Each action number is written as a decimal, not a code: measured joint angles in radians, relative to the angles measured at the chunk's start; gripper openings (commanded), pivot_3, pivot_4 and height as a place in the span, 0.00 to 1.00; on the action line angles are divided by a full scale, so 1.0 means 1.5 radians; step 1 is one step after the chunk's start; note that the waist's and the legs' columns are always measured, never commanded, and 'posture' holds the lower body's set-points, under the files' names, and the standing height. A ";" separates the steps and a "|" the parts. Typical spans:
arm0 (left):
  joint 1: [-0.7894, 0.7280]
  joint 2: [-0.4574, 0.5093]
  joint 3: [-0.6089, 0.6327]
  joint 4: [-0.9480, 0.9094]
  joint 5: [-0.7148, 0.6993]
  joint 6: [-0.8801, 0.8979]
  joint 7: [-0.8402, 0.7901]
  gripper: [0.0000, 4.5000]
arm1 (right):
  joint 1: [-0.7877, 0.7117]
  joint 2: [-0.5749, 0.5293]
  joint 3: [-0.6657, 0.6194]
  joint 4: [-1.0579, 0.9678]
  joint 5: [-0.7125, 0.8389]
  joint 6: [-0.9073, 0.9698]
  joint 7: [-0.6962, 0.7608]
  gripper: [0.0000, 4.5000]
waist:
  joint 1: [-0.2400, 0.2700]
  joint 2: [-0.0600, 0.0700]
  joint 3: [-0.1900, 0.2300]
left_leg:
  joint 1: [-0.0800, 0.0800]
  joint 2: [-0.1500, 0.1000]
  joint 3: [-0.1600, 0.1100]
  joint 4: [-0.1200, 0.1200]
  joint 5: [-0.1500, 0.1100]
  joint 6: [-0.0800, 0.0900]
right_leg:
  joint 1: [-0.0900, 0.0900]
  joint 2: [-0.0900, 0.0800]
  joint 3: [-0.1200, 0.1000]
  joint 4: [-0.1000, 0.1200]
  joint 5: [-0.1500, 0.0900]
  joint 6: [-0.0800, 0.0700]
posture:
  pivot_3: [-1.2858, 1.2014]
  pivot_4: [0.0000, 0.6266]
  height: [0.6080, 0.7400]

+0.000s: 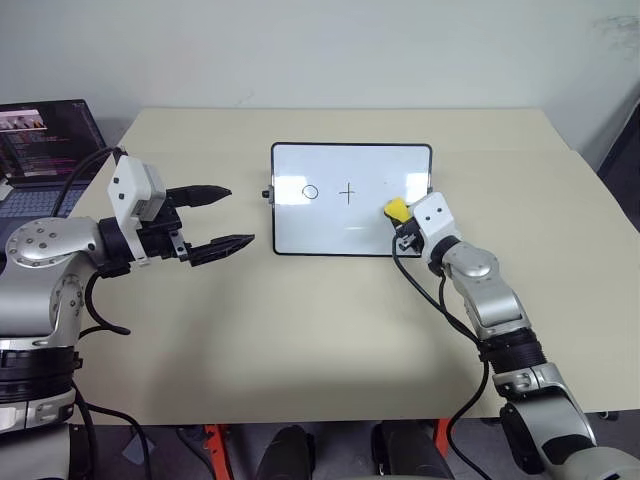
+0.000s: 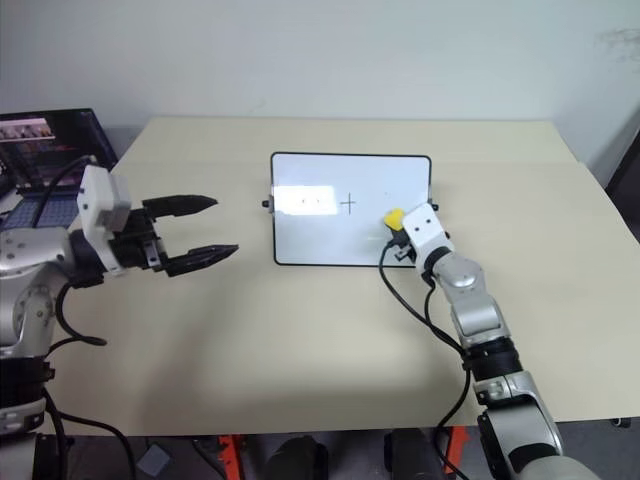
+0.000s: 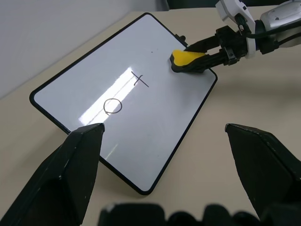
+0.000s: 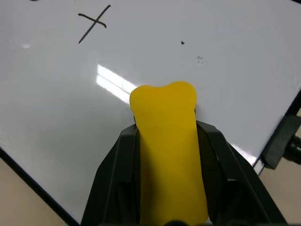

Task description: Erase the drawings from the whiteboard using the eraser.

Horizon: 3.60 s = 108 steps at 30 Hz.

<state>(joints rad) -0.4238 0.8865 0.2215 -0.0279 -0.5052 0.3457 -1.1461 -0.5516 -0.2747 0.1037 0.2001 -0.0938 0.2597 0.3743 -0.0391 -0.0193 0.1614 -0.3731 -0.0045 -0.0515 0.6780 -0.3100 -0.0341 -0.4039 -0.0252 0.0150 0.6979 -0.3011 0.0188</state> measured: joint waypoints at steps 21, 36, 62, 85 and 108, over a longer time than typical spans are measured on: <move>-0.012 -0.004 -0.011 0.018 0.002 -0.005 -0.003 1.00 | -0.145 0.075 -0.022 0.115 0.028 -0.057 -0.054 0.28 | -0.011 0.001 0.001 | -0.001 0.000 0.000 -0.001 0.000 0.000 | -0.002 0.000 0.000 -0.001 0.000 0.000 | 0.52 0.24 1.00; 0.016 0.007 0.008 -0.010 -0.001 0.004 0.003 1.00 | -0.227 0.060 -0.002 0.312 -0.002 -0.153 -0.058 0.28 | -0.010 0.000 0.000 | 0.002 0.000 0.000 0.000 0.000 0.000 | 0.002 0.000 0.000 0.000 0.000 0.000 | 0.52 0.24 1.00; -0.001 0.006 0.005 -0.009 0.000 0.011 0.001 1.00 | 0.008 0.031 -0.028 -0.057 0.056 0.049 -0.015 0.28 | -0.001 0.000 0.002 | 0.005 0.000 -0.001 -0.002 0.000 0.000 | 0.006 0.000 -0.001 -0.004 0.000 0.000 | 0.52 0.24 1.00; -0.001 0.007 0.005 0.003 0.002 -0.003 -0.004 1.00 | -0.011 0.082 -0.026 -0.152 0.128 0.124 -0.027 0.28 | -0.002 0.000 0.002 | -0.004 0.001 0.000 -0.009 0.000 0.000 | -0.003 0.000 -0.001 -0.011 0.000 0.000 | 0.52 0.24 1.00; 0.002 0.012 0.006 -0.002 0.002 0.002 -0.005 1.00 | -0.172 0.143 0.051 0.121 0.048 -0.059 -0.033 0.28 | -0.014 0.000 0.002 | -0.004 0.001 0.000 -0.009 0.002 -0.003 | -0.004 0.000 0.000 -0.010 0.000 0.000 | 0.52 0.24 1.00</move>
<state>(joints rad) -0.4208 0.9052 0.2303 -0.0312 -0.5026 0.3482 -1.1536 -0.8099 -0.0596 0.1795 0.3819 -0.0220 0.1713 0.3252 -0.0595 -0.0189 0.1639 -0.3797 -0.0036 -0.0514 0.6652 -0.3076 -0.0384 -0.4102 -0.0251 0.0143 0.6827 -0.3006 0.0185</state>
